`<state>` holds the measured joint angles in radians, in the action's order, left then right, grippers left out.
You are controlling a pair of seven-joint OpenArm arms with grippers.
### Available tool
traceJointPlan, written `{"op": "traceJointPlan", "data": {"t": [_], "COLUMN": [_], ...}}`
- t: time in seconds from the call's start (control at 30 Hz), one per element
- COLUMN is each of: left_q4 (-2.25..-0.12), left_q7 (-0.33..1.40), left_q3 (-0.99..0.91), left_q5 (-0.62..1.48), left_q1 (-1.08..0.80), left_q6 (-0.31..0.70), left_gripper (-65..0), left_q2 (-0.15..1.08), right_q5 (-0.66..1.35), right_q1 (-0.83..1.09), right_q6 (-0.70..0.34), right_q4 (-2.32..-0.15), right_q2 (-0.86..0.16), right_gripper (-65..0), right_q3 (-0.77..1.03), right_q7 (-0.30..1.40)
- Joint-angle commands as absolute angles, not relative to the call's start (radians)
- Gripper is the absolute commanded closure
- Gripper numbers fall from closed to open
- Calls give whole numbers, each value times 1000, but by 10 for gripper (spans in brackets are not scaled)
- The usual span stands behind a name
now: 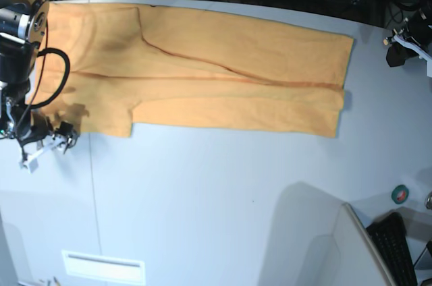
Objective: Layout the t-shirt on the table in an organized manner, then fold the t-shirt properly
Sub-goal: 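Move the right gripper to the shirt strip's end and grasp it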
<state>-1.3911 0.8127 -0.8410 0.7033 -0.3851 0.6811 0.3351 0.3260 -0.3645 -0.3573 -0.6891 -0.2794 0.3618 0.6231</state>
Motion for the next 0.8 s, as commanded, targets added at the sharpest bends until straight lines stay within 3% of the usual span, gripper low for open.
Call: {"op": "traceJointPlan", "data": {"t": [0.0, 0.07, 0.37, 0.43, 0.63, 0.77], "left_q4": [-1406, -1406, -1406, -1406, -1405, -1405], "left_q7": [794, 794, 794, 794, 794, 794], "left_q3": [-848, -848, -845, -845, -845, -845], "left_q5": [717, 717, 717, 717, 717, 717], "left_q1": [-384, -384, -383, -383, -384, -384], "left_q6": [685, 684, 682, 682, 682, 682], "left_gripper": [0, 0, 0, 0, 0, 0], "left_q2": [355, 355, 355, 355, 355, 354], "right_q5": [337, 337, 337, 337, 337, 338], "right_q1": [-392, -386, -380, -378, -378, -378], "right_q6": [-358, -358, -358, -358, -358, -358], "right_q4": [-705, -705, -705, -705, -705, -705], "right_q2": [-303, -302, -303, -303, -300, -300], "right_gripper": [-393, -357, -350, -300, -11, 0], "right_q3": [366, 366, 366, 366, 366, 366], "right_q7": [604, 602, 601, 601, 599, 599]}}
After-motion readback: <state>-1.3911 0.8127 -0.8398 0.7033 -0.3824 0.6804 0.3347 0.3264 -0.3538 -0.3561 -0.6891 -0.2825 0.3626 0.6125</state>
